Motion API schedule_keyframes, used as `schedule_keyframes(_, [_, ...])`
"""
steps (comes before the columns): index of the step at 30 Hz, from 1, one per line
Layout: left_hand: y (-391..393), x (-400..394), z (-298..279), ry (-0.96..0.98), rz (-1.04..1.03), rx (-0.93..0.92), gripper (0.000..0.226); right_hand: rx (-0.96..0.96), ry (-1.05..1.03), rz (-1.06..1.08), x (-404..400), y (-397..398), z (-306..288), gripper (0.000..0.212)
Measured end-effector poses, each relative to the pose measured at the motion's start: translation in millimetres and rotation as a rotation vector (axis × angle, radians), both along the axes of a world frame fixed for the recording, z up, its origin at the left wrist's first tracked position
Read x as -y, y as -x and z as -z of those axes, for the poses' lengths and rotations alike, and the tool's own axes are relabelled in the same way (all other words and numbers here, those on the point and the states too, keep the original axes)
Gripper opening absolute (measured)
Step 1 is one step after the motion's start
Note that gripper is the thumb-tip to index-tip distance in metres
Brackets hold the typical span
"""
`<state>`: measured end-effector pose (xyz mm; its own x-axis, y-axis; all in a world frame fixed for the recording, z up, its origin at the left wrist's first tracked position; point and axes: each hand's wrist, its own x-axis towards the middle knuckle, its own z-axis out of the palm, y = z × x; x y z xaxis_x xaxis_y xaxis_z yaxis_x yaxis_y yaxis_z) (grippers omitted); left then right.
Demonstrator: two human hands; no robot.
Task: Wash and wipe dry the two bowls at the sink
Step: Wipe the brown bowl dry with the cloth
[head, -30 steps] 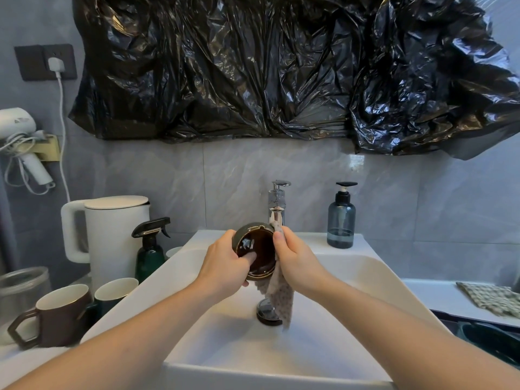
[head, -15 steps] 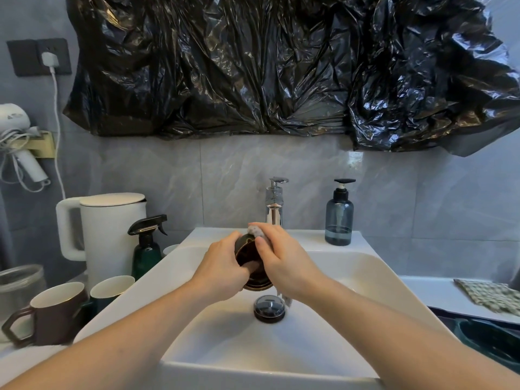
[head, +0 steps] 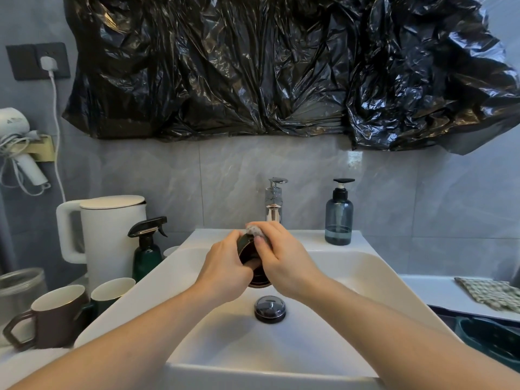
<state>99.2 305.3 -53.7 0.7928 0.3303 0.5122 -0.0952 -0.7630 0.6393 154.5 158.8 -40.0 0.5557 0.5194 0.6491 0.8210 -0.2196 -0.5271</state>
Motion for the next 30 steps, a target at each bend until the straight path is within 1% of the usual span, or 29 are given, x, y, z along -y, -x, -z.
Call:
schedule_keyframes(1, [0, 1, 1, -0.011, -0.002, 0.004, 0.038, 0.033, 0.006, -0.004, -1, -2, 0, 0.028])
schedule_keyframes(2, [-1, 0, 1, -0.016, -0.014, 0.010, 0.036, 0.015, 0.008, 0.003, -1, -3, -1, 0.029])
schedule_keyframes(3, [-1, -1, 1, -0.014, -0.030, 0.019, 0.033, -0.048, 0.000, 0.015, 0, -3, -2, 0.030])
schedule_keyframes(5, [-2, -3, 0, 0.009, -0.078, 0.044, 0.030, -0.274, -0.039, 0.023, 1, -10, 1, 0.038])
schedule_keyframes(6, [-1, -4, -1, 0.032, -0.103, 0.063, 0.029, -0.386, -0.034, 0.023, 2, -12, 2, 0.049])
schedule_keyframes(8, [0, -5, -4, 0.075, -0.126, 0.082, 0.028, -0.500, 0.016, 0.020, 0, -15, 6, 0.076])
schedule_keyframes(9, [1, -4, -5, 0.089, -0.118, 0.081, 0.028, -0.515, 0.022, 0.011, -1, -16, 8, 0.079])
schedule_keyframes(10, [2, -3, -5, 0.105, -0.101, 0.079, 0.027, -0.507, 0.002, 0.009, -1, -15, 8, 0.069])
schedule_keyframes(12, [2, 0, -5, 0.149, -0.053, 0.080, 0.022, -0.469, -0.088, -0.007, -2, -12, 5, 0.041])
schedule_keyframes(13, [2, 1, -4, 0.168, -0.027, 0.073, 0.019, -0.442, -0.125, -0.010, -1, -10, 3, 0.035])
schedule_keyframes(15, [2, 2, -3, 0.184, 0.018, 0.053, 0.020, -0.388, -0.142, -0.008, 2, -7, 0, 0.031])
schedule_keyframes(20, [-1, -3, 2, 0.138, 0.065, 0.052, 0.034, -0.161, -0.038, -0.009, 0, -6, 3, 0.025])
schedule_keyframes(22, [-1, -4, 2, 0.133, 0.084, 0.059, 0.033, -0.076, -0.029, -0.005, -3, -4, 2, 0.025])
schedule_keyframes(24, [0, -6, 2, 0.128, 0.081, 0.074, 0.031, -0.031, -0.022, -0.026, -3, -2, 0, 0.026])
schedule_keyframes(26, [-2, -8, 3, 0.118, 0.039, 0.096, 0.026, -0.098, -0.050, -0.039, 0, -3, -3, 0.025])
schedule_keyframes(28, [-4, -8, 3, 0.138, -0.005, 0.109, 0.022, -0.265, -0.096, -0.044, 3, -4, -4, 0.028])
schedule_keyframes(30, [-4, -6, 3, 0.153, -0.026, 0.105, 0.022, -0.347, -0.064, -0.039, 6, -5, -4, 0.035])
